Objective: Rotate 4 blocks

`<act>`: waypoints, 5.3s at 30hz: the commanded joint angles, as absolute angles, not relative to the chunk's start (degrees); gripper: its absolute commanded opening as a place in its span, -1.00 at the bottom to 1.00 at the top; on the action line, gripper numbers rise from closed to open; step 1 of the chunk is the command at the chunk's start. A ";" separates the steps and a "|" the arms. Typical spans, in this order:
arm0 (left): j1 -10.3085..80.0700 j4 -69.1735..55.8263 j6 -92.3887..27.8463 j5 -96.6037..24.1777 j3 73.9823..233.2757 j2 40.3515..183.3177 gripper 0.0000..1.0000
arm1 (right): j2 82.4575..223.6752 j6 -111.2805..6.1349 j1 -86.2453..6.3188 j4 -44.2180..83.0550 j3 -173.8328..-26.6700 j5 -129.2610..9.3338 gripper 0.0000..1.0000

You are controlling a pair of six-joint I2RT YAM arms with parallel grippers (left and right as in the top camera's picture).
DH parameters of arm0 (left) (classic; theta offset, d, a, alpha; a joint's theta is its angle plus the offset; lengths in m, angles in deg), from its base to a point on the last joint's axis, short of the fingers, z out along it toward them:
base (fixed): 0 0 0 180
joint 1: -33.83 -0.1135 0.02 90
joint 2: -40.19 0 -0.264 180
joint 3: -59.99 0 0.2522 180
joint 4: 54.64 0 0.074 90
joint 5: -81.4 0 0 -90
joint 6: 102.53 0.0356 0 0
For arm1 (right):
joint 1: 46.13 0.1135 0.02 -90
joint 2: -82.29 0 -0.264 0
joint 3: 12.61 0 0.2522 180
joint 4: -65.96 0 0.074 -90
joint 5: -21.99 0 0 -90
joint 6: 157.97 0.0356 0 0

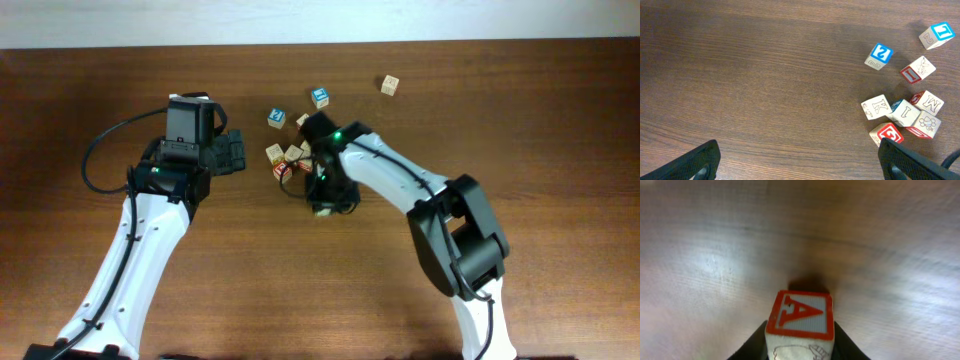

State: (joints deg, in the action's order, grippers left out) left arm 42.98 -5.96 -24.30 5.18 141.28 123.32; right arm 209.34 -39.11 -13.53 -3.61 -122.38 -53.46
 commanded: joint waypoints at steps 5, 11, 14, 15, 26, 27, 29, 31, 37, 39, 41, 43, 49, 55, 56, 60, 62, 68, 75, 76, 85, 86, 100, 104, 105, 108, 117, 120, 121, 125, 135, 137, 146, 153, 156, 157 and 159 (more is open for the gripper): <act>42.67 -6.03 -24.22 5.80 142.37 122.12 0.98 | 208.77 -42.26 -19.91 11.28 -123.21 -59.23 0.19; 42.67 -6.03 -24.22 5.80 142.37 122.12 0.98 | 207.46 -47.00 -19.21 8.28 -129.51 -54.90 0.54; 42.67 -6.03 -24.22 5.80 142.37 122.12 0.99 | 208.81 -44.18 -16.30 13.59 -129.88 -54.16 -0.51; 42.67 -6.03 -24.22 5.80 142.37 122.12 0.98 | 210.04 -41.56 -15.30 15.50 -129.88 -55.14 -0.68; 42.67 -6.03 -24.22 5.77 142.37 122.12 0.98 | 213.93 -39.44 -13.59 15.10 -129.73 -70.44 -0.89; 42.67 -6.03 -24.22 5.77 142.37 122.12 0.98 | 213.93 -40.14 -13.70 15.08 -129.73 -71.41 -0.88; 42.67 -6.03 -24.22 5.77 142.37 122.12 0.98 | 213.93 -41.14 -14.66 15.06 -129.75 -72.63 -0.75; 42.67 -6.03 -24.22 5.77 142.37 122.12 0.99 | 213.93 -42.26 -16.19 14.95 -129.75 -73.07 -0.60; 42.67 -6.03 -24.22 5.77 142.37 122.12 0.99 | 213.80 -51.52 -19.52 17.44 -131.21 -55.93 -0.42; 42.67 -6.03 -24.22 5.77 142.37 122.12 0.99 | 213.77 -51.68 -19.14 16.04 -133.46 -50.71 -0.33; 42.67 -6.03 -24.22 5.77 142.37 122.12 0.98 | 213.77 -50.67 -18.29 14.86 -134.53 -46.93 -0.31; 42.67 -6.03 -24.22 5.80 142.37 122.12 0.98 | 213.93 -45.25 -16.70 13.11 -133.90 -48.37 -0.38; 42.67 -6.03 -24.22 5.77 142.37 122.12 0.98 | 213.93 -36.22 -14.23 12.30 -131.30 -52.74 -0.50; 42.67 -6.03 -24.22 5.80 142.37 122.12 0.99 | 216.42 -35.98 -14.16 15.28 -131.26 -58.20 -0.49; 42.67 -6.03 -24.22 5.77 142.37 122.12 0.98 | 216.75 -36.11 -14.16 16.13 -131.26 -58.20 -0.50; 42.67 -6.03 -24.22 5.80 142.37 122.12 0.98 | 216.75 -39.96 -14.45 21.72 -131.28 -59.82 -0.48; 42.67 -6.03 -24.22 5.77 142.37 122.12 0.98 | 215.92 -42.65 -14.73 21.31 -132.15 -57.53 -0.32; 42.67 -6.03 -24.22 5.77 142.37 122.12 0.98 | 211.98 -40.55 -16.59 -5.07 -136.85 -53.66 -0.03; 42.67 -6.03 -24.22 5.80 142.37 122.12 0.98 | 212.05 -44.31 -16.54 -6.10 -131.52 -63.58 -0.03; 42.67 -6.03 -24.22 5.80 142.37 122.12 0.98 | 212.05 -45.49 -16.61 -3.70 -130.36 -68.43 -0.03; 42.67 -6.03 -24.22 5.80 142.37 122.12 0.98 | 210.39 -62.19 -19.63 4.85 -133.27 -72.08 0.01; 42.67 -6.03 -24.22 5.80 142.37 122.12 0.98 | 209.58 -62.19 -19.63 3.39 -134.53 -71.23 0.04; 42.67 -6.03 -24.22 5.77 142.37 122.12 0.98 | 176.20 -61.53 -19.58 -30.54 -169.75 -83.71 0.96; 42.67 -6.03 -24.22 5.80 142.37 122.12 0.98 | 174.50 -61.53 -19.58 -39.39 -169.70 -88.30 0.96; 42.67 -6.03 -24.22 5.80 142.37 122.12 0.98 | 174.91 -61.56 -19.58 -41.29 -168.87 -88.32 0.96; 42.67 -6.03 -24.22 5.80 142.37 122.14 0.98 | 173.58 -61.53 -22.01 -35.67 -163.23 -87.58 0.96; 42.67 -6.03 -24.22 5.77 142.37 122.12 0.98 | 135.94 -61.77 -45.07 17.70 -93.09 -71.03 0.96; 42.67 -6.03 -24.22 5.80 142.37 122.12 0.98 | 120.03 -61.77 -48.08 34.12 -68.85 -71.19 0.96; 42.67 -6.03 -24.22 5.77 142.37 122.12 0.98 | 116.23 -61.75 -48.50 37.31 -63.30 -71.23 0.96; 42.67 -6.03 -24.22 5.80 142.37 122.12 0.98 | 99.00 -61.75 -48.78 46.38 -41.55 -71.45 0.96; 42.67 -6.03 -24.22 5.77 142.37 122.12 0.98 | 82.48 -61.77 -46.03 47.87 -26.69 -71.34 0.96; 42.67 -6.03 -24.22 5.80 142.37 122.12 0.98 | 82.48 -61.73 -44.00 47.73 -26.69 -70.18 0.97; 42.67 -6.03 -24.22 5.80 142.37 122.12 0.98 | 82.54 -61.75 -43.03 47.71 -26.69 -69.72 0.96; 42.67 -5.33 -24.22 5.77 142.37 122.12 0.98 | 82.54 -61.75 -43.03 47.71 -26.69 -69.72 0.96; 42.28 -7.54 -24.17 10.82 138.94 119.19 0.98 | 82.54 -61.75 -43.03 47.71 -26.69 -69.72 0.96; 40.90 -12.50 -23.17 10.10 133.83 115.26 0.98 | 82.54 -61.75 -43.03 47.71 -26.69 -69.72 0.96; 36.03 -24.98 -15.76 0.79 119.12 102.47 0.99 | 82.54 -61.75 -43.03 47.71 -26.69 -69.72 0.96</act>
State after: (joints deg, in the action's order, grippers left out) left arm 40.66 -16.70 -23.15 7.94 131.79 114.95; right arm 83.09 -61.93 -43.38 47.76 -27.30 -70.03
